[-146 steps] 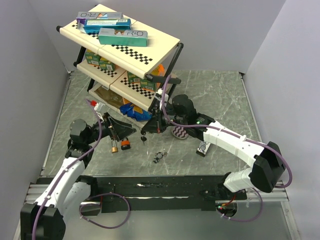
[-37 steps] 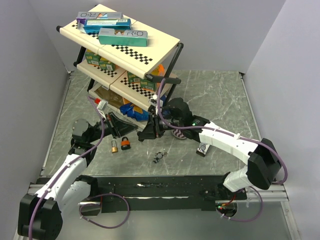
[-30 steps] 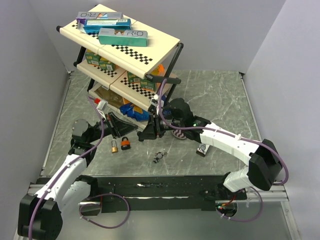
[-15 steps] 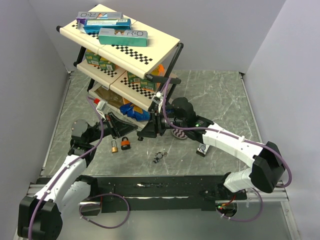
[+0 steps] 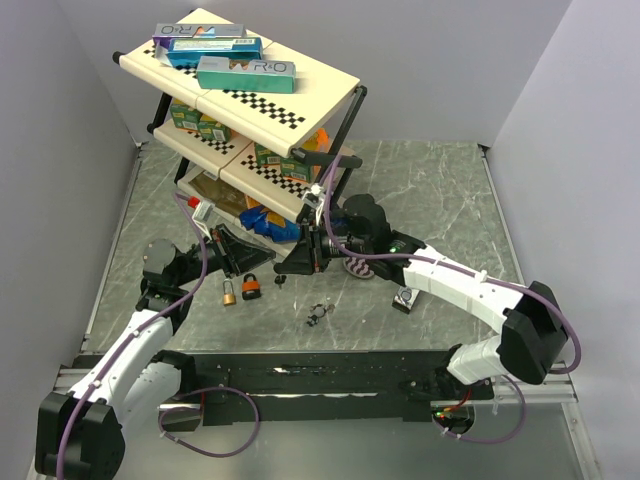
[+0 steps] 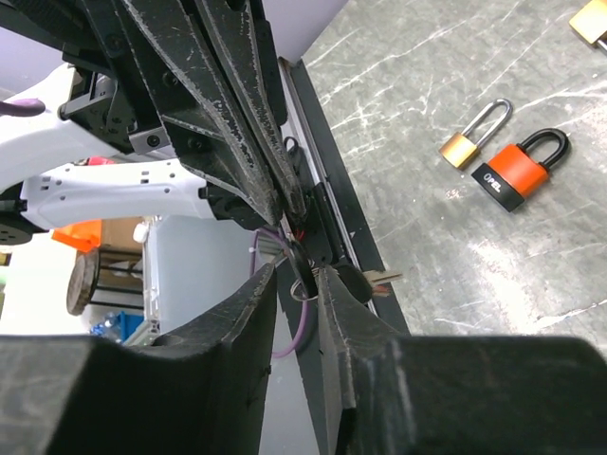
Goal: Unlock with the key
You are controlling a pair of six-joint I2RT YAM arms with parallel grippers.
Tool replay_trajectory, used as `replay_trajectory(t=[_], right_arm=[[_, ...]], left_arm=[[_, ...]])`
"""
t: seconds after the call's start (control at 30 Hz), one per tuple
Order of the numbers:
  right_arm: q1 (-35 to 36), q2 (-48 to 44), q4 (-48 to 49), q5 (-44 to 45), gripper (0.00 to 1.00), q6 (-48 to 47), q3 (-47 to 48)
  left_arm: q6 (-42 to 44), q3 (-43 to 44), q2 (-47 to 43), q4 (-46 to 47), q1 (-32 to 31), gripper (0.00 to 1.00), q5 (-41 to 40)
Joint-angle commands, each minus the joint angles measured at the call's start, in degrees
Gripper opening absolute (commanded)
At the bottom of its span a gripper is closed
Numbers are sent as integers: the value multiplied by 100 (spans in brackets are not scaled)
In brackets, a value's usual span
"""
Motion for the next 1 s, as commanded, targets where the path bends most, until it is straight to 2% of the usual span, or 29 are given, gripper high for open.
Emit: replay_trajectory(t=[0.0,0.17,0.3,0.47,0.53,0.57,0.6,0.67,0.8,0.83,0.97], right_arm=[[-28,87,390,-246,30,81,135],[-27,131,407,-290,20,72,170],[-27,175,408,-307,2,81,188],[-45,140,408,-176,0,89,153],[-132,52,311,86,0,81,109],[-159,26,259,158,0,81,40],[-229,-27,249,219,0,116,-31],[-387,-194,293,412,0,177,-294],[-633,-598,661,527,0,344,-786],[-669,-625,688,536,0,353,-918],[-722,-765,478,729,0,134,-1007]], left_arm=[[119,122,-72,149,-8,1,16],[137,130,-28,149,-16,1,16],[154,148,-2,105,-8,1,16],[303,244,33,-184,-8,1,-98],[496,323,25,-623,-16,20,-281],[558,393,7,-772,-8,36,-370],[611,429,-2,-1139,-8,69,-458],[795,543,-28,-1571,-8,89,-888],[779,815,-37,-3021,-8,98,-2433],[787,955,-11,-3633,-8,99,-2671],[1050,1141,147,-4542,-8,96,-3820]])
